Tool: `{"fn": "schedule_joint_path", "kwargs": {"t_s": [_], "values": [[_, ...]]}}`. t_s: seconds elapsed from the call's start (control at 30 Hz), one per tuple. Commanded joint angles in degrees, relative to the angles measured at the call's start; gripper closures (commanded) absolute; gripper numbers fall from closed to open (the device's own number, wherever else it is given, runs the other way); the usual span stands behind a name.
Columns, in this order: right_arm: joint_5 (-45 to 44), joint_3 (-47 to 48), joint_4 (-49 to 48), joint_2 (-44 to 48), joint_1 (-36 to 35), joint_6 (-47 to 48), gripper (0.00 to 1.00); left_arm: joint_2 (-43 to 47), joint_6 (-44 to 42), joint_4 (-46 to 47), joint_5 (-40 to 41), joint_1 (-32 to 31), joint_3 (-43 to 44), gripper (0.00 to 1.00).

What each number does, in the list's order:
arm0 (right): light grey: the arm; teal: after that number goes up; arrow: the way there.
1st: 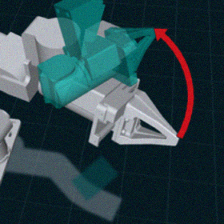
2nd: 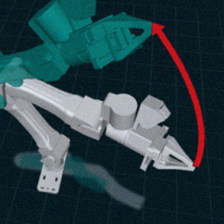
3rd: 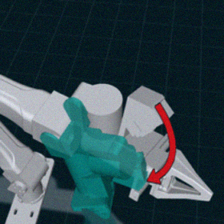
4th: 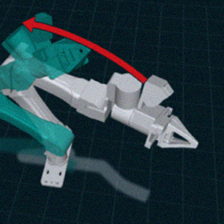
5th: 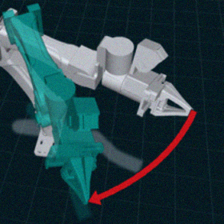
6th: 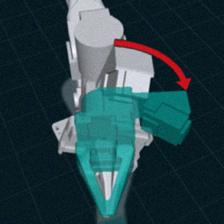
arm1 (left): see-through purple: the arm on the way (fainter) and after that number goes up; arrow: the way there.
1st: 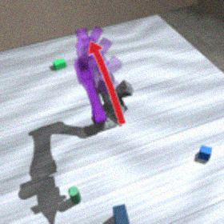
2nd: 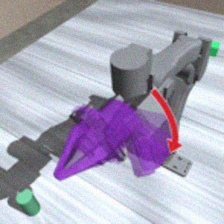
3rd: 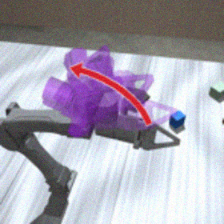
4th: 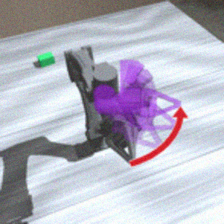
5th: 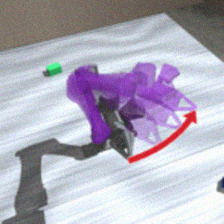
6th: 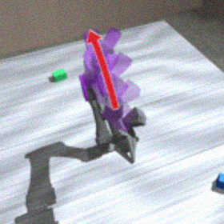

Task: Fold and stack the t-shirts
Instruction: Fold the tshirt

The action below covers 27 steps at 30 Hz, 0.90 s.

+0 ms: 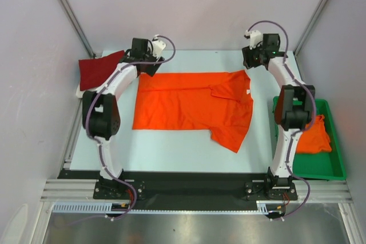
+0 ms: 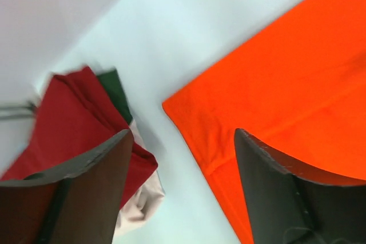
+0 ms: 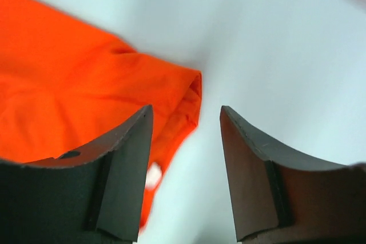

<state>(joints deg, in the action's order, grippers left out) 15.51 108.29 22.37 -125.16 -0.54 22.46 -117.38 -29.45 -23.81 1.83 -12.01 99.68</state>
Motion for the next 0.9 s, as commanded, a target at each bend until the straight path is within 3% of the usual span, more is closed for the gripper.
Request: {"fn": "schedule_joint_path", "kwargs": {"t_s": [0.0, 0.13, 0.23, 0.37, 0.63, 0.87], "values": [[6.5, -9.0, -5.1, 15.9, -0.4, 7.6, 0.44, 11.3, -3.1, 6.5, -0.1, -5.2, -6.9, 0.22], [12.6, -32.1, -1.8, 29.7, -3.6, 26.1, 0.47, 17.1, -1.2, 6.1, 1.9, -5.7, -16.3, 0.19], [15.7, -42.9, 2.3, 36.5, -5.5, 34.5, 0.49, 20.0, 0.4, 6.0, 3.1, -5.8, -23.1, 0.12], [17.4, -60.1, 9.6, 49.8, -8.9, 52.7, 0.49, 26.4, 2.2, 6.7, 4.3, -6.4, -32.2, 0.11], [18.2, -72.8, 23.2, 65.4, -13.5, 68.1, 0.46, 29.9, 3.2, 7.6, 7.0, -6.4, -39.2, 0.11], [18.2, -74.6, 21.6, 64.2, -15.8, 68.5, 0.44, 29.8, 3.2, 6.9, 7.6, -6.4, -40.1, 0.12]]}}
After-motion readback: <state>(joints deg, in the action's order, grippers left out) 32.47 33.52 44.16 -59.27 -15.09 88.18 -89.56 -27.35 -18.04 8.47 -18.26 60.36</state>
